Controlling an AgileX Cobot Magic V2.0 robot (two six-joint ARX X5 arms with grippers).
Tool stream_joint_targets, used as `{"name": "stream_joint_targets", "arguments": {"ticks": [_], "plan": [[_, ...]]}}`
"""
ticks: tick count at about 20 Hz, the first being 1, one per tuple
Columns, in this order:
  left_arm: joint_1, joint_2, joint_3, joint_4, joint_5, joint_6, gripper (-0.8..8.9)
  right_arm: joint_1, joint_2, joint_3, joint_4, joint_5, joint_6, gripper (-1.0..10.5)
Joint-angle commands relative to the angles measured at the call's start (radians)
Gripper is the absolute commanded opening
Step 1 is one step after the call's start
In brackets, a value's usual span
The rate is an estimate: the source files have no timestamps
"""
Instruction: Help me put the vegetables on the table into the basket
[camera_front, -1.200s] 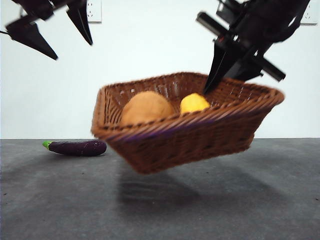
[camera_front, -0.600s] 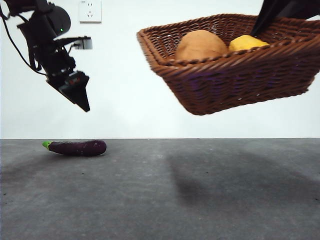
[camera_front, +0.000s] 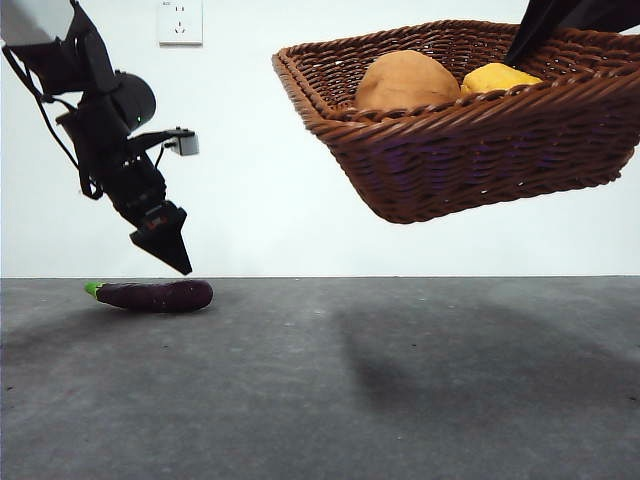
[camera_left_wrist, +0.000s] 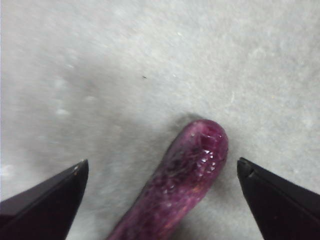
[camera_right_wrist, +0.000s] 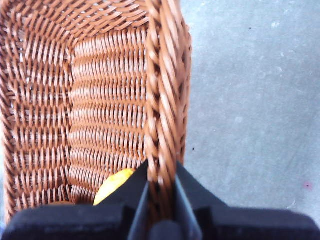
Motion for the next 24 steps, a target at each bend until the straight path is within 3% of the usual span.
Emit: {"name": "stream_joint_targets", "arguments": {"ticks": [1, 12, 14, 16, 17, 24], "plan": [[-0.002, 0.046, -0.003, 0.000, 0.008, 0.011, 5.04, -0.001, -0.007, 0.000, 0.026, -0.012, 0.003, -0.1], [-0.001, 0.115, -0.003, 0.018, 0.023, -0.005, 4.91, -0.001, -0.007, 0.000, 0.046, -0.011, 0.003, -0.1], [-0.001, 0.116, -0.003, 0.043, 0.023, -0.033, 3.34, -0.001, -0.006, 0.000, 0.045, -0.010, 0.003, -0.1], [0.000, 0.116, -0.003, 0.053, 0.023, -0.062, 0.54, -0.001, -0.006, 0.000, 0.044, -0.008, 0.003, -0.1], [0.000, 0.116, -0.003, 0.052, 0.023, -0.080, -0.15, -0.001, -0.006, 0.000, 0.043, -0.008, 0.003, -0.1], [0.009, 0.080, 0.011, -0.006, 0.024, -0.185, -0.07, -0.001, -0.003, 0.000, 0.036, -0.007, 0.015, -0.1]]}}
